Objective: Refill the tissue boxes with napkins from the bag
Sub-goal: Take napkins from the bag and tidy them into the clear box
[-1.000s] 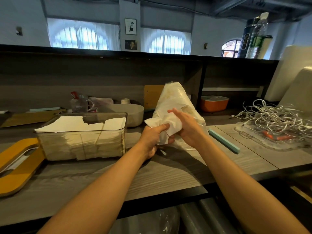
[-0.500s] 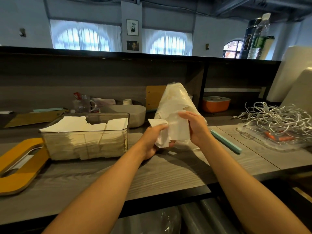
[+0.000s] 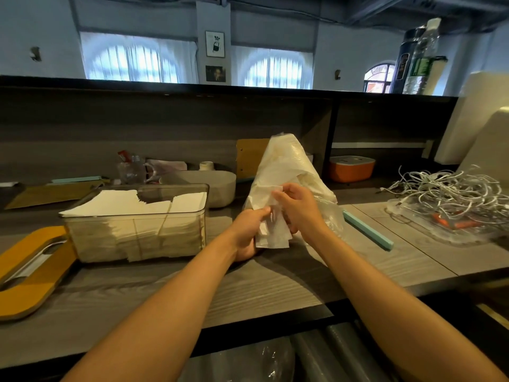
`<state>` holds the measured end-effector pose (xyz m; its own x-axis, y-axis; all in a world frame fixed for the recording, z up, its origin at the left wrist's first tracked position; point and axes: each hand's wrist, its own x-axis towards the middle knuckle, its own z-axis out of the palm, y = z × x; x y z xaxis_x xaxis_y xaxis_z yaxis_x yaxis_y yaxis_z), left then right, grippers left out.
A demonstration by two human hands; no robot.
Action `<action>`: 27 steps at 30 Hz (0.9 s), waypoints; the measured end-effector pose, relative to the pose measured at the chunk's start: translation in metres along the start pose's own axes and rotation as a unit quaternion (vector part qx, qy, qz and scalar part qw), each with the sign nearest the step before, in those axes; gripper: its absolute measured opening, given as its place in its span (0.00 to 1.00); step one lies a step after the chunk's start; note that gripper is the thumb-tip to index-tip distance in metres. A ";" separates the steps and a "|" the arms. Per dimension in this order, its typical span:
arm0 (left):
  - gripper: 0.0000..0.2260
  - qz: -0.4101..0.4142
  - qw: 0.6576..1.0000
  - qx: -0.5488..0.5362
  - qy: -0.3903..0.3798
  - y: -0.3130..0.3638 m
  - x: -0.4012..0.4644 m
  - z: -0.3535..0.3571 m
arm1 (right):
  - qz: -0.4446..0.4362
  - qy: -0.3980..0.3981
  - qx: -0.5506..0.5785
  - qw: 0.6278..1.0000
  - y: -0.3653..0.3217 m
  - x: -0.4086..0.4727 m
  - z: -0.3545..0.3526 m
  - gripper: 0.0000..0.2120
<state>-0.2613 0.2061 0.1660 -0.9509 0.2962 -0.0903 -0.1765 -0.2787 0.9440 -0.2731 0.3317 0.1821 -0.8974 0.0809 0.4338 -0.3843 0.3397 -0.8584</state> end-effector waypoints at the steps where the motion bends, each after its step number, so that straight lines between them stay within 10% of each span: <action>1: 0.14 0.011 1.000 -0.011 0.008 0.001 0.000 0.000 | 0.015 0.028 0.001 0.999 -0.001 0.000 -0.003 0.08; 8: 0.13 0.175 0.965 0.043 0.190 0.010 0.008 -0.019 | 0.160 0.011 -0.137 0.977 0.005 0.009 -0.032 0.32; 12: 0.12 0.162 0.964 0.121 0.170 0.002 0.020 -0.020 | 0.073 0.121 -0.086 0.986 0.011 0.012 -0.027 0.27; 17: 0.17 0.142 0.965 0.155 0.154 0.001 0.033 -0.022 | 0.021 0.057 0.014 0.998 0.008 0.011 -0.022 0.18; 27: 0.15 0.176 0.969 0.098 0.140 0.008 0.064 -0.016 | 0.114 0.088 0.017 0.989 0.020 0.022 -0.017 0.20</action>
<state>-0.3279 0.2083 0.1627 -0.9800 -0.0532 0.1917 0.1972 -0.1311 0.9716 -0.2970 0.3561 0.1787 -0.9110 0.3152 0.2658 -0.1858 0.2615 -0.9471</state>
